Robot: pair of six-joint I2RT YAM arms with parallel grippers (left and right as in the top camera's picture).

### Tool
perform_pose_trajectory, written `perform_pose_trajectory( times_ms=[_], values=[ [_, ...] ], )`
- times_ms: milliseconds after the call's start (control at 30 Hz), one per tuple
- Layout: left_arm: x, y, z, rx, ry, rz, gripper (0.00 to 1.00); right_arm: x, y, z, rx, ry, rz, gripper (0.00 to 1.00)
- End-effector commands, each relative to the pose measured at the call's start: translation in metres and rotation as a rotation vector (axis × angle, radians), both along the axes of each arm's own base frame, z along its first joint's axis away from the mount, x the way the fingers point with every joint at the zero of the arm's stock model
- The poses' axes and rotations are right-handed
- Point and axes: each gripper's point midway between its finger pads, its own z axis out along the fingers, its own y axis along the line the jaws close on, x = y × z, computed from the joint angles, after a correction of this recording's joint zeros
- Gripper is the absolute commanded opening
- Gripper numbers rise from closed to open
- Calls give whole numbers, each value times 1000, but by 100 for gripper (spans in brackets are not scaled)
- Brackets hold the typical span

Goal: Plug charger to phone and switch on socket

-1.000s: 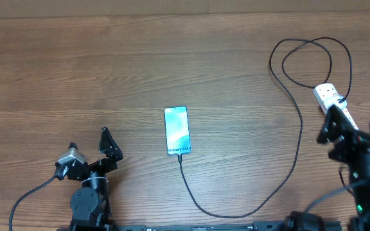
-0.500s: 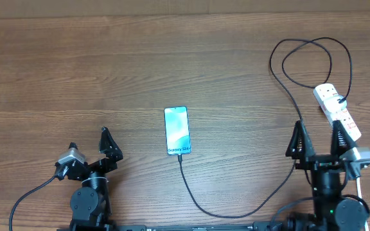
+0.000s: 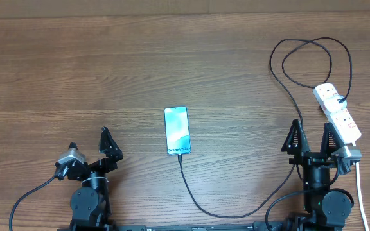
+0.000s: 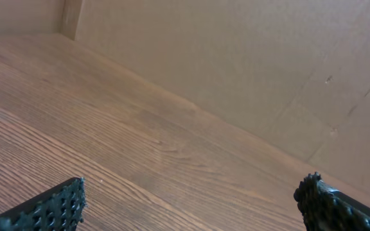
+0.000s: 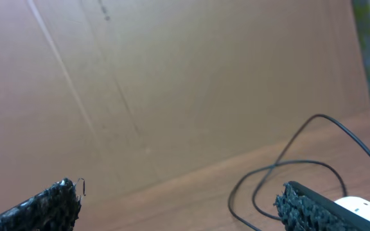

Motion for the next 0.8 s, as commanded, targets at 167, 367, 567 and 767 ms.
perform_pose_trajectory(
  times_ms=[167,367,567,767],
  values=[
    [-1,3,1,-6,-8,18,99,4,-7,-50,-6,194,-48,100],
    [-1,3,1,-6,-8,18,100,4,-4,-57,-105,228,-35,100],
    [-1,3,1,-6,-8,18,99,4,-4,-57,-107,228,-37,100],
    [-1,3,1,-6,-8,18,100,4,-4,-57,-107,228,-37,100]
  ],
)
